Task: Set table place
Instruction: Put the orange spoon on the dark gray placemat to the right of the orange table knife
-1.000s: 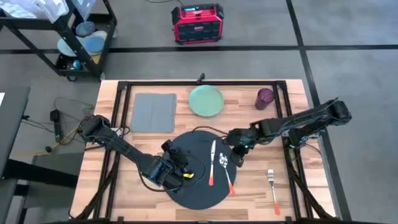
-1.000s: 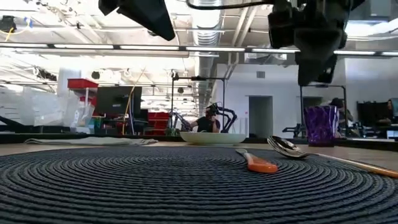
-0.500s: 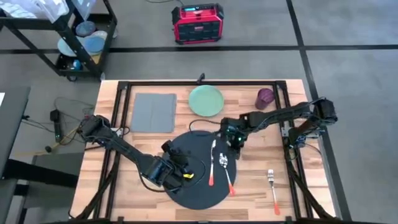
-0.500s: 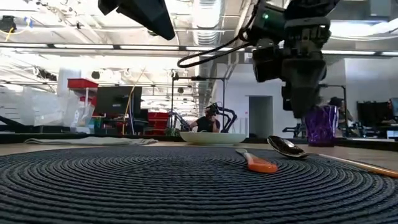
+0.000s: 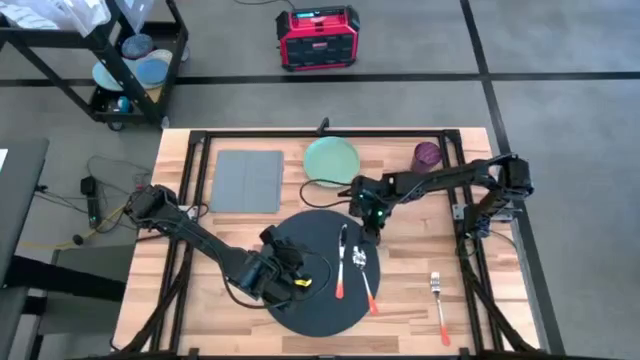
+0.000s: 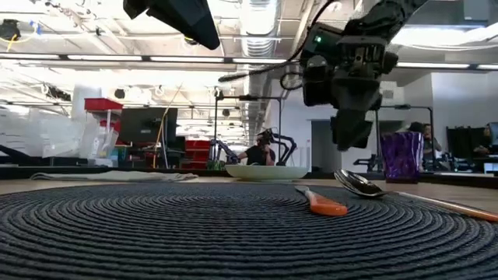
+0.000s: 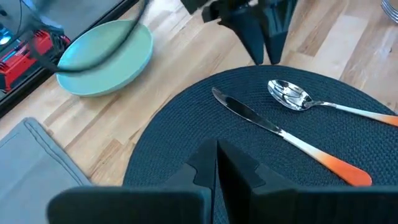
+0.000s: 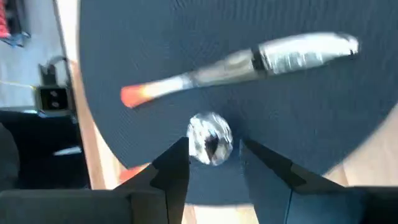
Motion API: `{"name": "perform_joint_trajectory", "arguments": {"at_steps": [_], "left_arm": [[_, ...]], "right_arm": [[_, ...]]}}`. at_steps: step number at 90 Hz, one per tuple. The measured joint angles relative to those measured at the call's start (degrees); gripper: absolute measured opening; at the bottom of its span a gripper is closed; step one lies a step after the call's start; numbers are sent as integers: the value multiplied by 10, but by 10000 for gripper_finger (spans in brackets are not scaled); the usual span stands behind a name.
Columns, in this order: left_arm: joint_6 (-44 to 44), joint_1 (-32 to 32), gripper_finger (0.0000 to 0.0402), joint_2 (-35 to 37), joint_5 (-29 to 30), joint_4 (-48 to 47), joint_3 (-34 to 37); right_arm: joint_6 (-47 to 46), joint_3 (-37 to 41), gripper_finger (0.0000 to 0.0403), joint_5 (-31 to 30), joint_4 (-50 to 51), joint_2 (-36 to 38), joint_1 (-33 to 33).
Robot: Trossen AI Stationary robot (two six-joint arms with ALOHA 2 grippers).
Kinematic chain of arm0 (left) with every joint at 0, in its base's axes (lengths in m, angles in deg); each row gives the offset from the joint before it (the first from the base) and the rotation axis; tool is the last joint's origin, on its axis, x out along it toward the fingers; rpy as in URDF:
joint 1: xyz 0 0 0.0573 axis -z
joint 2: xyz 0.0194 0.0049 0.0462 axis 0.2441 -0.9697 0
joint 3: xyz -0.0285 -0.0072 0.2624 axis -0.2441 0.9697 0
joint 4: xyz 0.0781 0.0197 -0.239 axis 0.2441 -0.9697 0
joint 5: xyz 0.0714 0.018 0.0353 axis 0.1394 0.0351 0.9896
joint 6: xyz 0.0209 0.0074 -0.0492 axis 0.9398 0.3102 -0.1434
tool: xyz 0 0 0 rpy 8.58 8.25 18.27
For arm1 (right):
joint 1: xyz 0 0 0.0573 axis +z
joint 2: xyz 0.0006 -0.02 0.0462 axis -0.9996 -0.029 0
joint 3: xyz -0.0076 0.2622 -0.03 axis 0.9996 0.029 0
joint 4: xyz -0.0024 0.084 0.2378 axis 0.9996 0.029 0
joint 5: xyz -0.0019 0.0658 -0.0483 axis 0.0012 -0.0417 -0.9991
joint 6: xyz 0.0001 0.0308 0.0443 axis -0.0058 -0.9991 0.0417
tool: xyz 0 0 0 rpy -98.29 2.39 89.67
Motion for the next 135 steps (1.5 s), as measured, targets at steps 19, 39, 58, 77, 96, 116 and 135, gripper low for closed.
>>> {"name": "perform_joint_trajectory", "arguments": {"at_steps": [19,39,58,77,96,116,135], "left_arm": [[-12,0,0,0,-3,0,0],[-14,0,0,0,-3,0,0],[-23,-6,0,0,-3,0,0],[-21,-15,0,0,-3,0,0],[-21,-19,0,0,-3,0,0],[-21,-19,0,0,-3,-1,0],[-21,-19,0,0,-3,-1,0]], "right_arm": [[13,0,137,4,4,-38,7],[18,0,137,10,-6,-49,7],[19,0,130,-1,-29,-48,7],[20,0,114,-8,-42,-47,11],[33,0,111,-13,-40,-47,10],[45,0,111,-26,-40,-47,18],[46,0,111,-45,-39,-47,18]]}}
